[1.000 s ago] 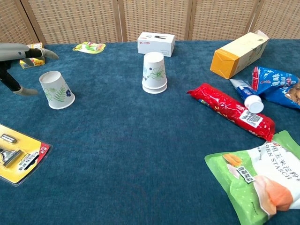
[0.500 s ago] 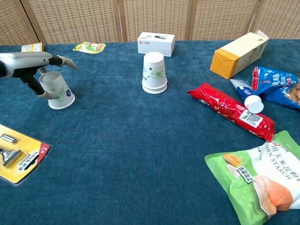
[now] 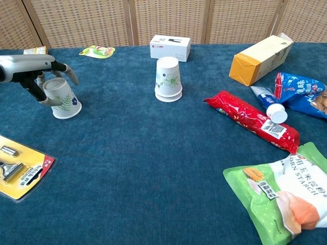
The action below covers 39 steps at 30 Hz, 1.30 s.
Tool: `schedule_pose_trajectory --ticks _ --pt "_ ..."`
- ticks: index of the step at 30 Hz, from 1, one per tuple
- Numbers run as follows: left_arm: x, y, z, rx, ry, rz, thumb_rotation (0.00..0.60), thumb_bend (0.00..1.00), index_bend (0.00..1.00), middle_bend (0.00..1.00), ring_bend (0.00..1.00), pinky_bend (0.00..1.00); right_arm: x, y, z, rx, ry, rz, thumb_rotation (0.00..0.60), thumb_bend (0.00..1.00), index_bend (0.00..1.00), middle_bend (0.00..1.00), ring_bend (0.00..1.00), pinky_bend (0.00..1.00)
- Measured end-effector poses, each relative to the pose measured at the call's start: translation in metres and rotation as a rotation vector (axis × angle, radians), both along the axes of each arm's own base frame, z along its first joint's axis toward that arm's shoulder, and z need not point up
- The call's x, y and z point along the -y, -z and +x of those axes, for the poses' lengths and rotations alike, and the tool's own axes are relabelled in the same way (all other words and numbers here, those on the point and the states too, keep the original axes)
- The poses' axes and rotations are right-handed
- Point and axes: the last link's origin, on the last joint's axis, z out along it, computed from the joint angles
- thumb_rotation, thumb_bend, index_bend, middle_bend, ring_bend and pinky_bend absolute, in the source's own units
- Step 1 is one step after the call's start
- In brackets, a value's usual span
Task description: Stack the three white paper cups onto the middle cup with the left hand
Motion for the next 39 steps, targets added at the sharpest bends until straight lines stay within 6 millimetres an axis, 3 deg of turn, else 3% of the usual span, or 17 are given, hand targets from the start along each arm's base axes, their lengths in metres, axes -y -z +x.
schedule_pose_trajectory --ticks 15,26,32,39 --pt "0.001 0.001 -0.001 0.007 0.000 0.019 0.600 0.36 0.36 0.33 0.35 0.60 -0.004 -0.003 0.001 0.000 -0.001 -0.011 0.599 0.28 0.00 0.08 0.00 0.33" --pt "0.003 -0.004 0.001 0.025 0.005 0.036 0.600 0.36 0.39 0.34 0.37 0.61 -0.006 -0.005 0.000 0.000 -0.003 -0.015 0.599 0.28 0.00 0.08 0.00 0.33" --pt "0.003 -0.010 0.010 0.049 0.022 0.042 0.600 0.36 0.40 0.35 0.37 0.61 -0.006 -0.005 -0.001 0.003 0.001 -0.016 0.599 0.28 0.00 0.08 0.00 0.33" --pt "-0.001 -0.023 0.036 0.119 0.056 0.044 0.600 0.36 0.40 0.35 0.37 0.61 -0.007 -0.004 -0.002 0.005 0.002 -0.006 0.600 0.28 0.00 0.08 0.00 0.33"
